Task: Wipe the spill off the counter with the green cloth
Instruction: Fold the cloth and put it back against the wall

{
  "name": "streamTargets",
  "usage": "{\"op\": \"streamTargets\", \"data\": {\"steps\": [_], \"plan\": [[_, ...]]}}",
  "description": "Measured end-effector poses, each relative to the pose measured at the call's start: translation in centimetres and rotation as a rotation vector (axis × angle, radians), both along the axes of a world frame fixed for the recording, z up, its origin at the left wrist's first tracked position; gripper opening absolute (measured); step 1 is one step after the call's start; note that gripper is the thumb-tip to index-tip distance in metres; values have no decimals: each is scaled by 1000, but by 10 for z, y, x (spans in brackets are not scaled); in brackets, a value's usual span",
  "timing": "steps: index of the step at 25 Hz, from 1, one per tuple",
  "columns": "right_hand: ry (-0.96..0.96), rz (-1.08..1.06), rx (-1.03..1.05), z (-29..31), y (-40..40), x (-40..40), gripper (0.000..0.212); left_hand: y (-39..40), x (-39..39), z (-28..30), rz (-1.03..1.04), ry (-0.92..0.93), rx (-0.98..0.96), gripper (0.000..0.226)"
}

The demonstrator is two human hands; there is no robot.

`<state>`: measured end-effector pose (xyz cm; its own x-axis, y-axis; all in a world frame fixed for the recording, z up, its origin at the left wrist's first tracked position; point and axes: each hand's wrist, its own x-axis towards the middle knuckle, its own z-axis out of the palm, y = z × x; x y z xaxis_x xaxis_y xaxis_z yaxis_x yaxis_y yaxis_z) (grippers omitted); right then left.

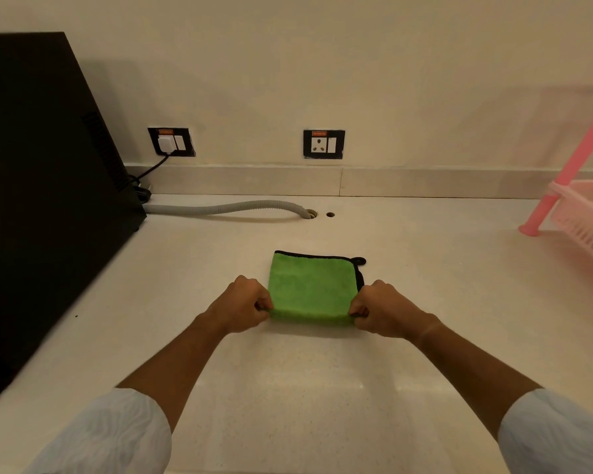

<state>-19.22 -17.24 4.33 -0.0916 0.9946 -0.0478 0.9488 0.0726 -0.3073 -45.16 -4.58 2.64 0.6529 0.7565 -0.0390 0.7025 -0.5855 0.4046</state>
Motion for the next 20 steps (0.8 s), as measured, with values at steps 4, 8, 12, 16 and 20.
{"op": "streamTargets", "data": {"steps": [4, 8, 12, 16, 20], "plan": [[18, -45, -74, 27, 14, 11, 21, 8, 5, 31, 22, -16, -73, 15], [23, -89, -99, 70, 35, 25, 19, 16, 15, 77, 25, -42, -93, 17], [70, -92, -162, 118, 44, 39, 15, 20, 24, 123, 29, -65, -94, 18], [107, -107, -186, 155, 44, 50, 15, 18, 33, 163, 39, -87, -86, 16], [175, -115, -230, 183, 33, 60, 17, 9, 43, 190, 31, -86, -132, 17]]}}
